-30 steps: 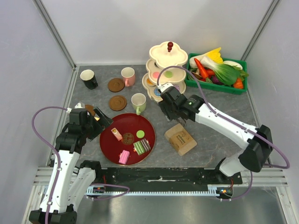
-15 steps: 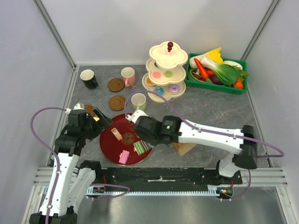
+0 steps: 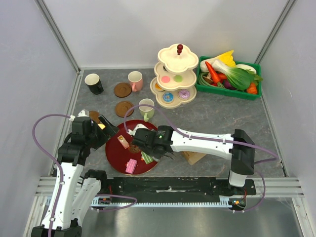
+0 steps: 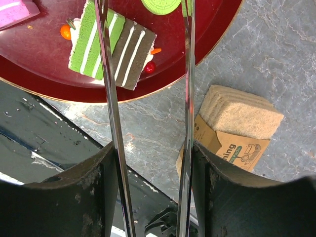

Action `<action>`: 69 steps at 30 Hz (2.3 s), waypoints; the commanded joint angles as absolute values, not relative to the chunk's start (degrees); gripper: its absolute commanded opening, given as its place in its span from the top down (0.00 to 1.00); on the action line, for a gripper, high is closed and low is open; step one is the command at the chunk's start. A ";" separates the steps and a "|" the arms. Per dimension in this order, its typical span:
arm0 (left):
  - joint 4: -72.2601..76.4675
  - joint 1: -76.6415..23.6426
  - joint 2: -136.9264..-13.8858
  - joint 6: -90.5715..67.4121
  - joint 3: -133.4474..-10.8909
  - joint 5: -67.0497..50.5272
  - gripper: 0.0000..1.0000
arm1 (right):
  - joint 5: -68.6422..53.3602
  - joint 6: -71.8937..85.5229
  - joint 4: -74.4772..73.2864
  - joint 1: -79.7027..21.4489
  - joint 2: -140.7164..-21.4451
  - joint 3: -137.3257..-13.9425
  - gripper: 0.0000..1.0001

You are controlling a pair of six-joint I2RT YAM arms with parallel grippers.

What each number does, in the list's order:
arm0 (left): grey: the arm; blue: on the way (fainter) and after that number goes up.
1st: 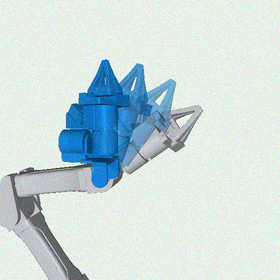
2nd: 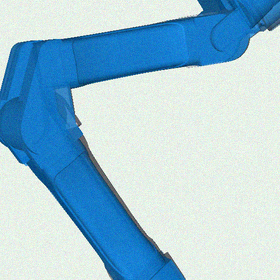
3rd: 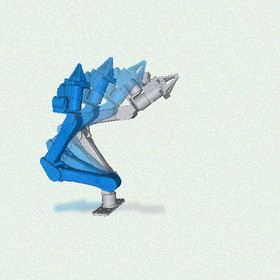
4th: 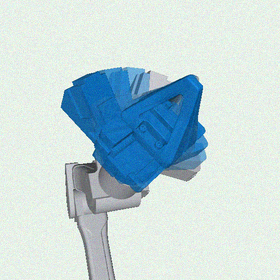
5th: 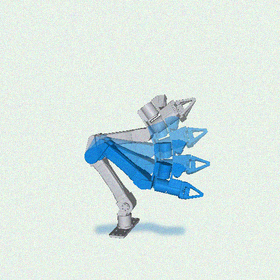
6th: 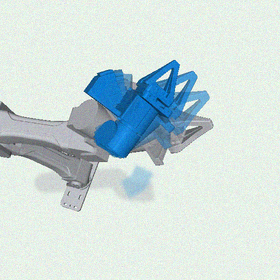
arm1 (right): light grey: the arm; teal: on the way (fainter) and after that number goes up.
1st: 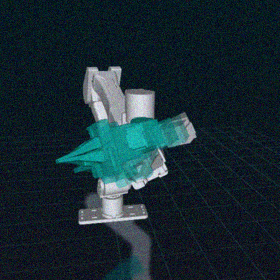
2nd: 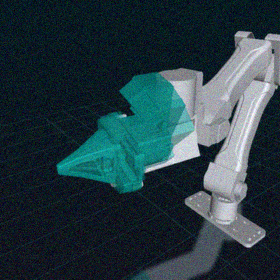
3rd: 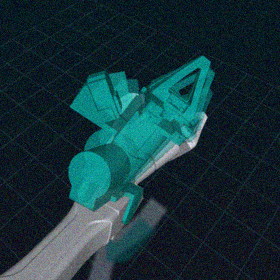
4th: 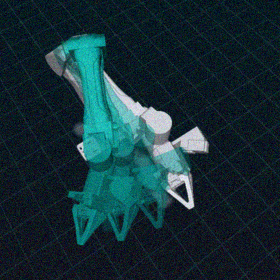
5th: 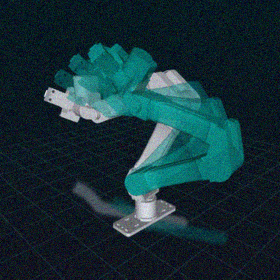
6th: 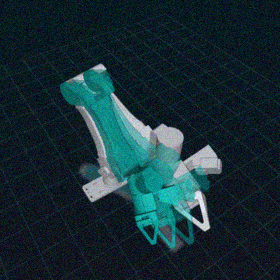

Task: Serve the afternoon tea

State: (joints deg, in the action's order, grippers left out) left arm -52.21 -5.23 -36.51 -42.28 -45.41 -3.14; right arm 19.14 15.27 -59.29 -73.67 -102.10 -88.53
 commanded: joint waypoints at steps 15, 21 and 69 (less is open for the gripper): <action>-51.50 -5.27 -35.95 -40.43 -44.82 -3.43 0.01 | 24.34 17.40 -62.14 -73.74 -106.08 -89.03 0.33; -51.68 -5.19 -35.86 -40.43 -45.00 -3.43 0.01 | 21.89 17.84 -62.14 -72.95 -106.87 -88.42 0.34; -53.26 -5.27 -35.25 -40.08 -47.64 -1.85 0.01 | 26.97 18.37 -65.57 -70.58 -100.55 -99.40 0.56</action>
State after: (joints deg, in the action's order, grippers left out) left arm -53.15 -5.23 -36.14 -42.28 -45.23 -2.98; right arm 23.16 17.47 -65.43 -70.54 -105.54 -95.33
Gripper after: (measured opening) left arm 0.993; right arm 0.453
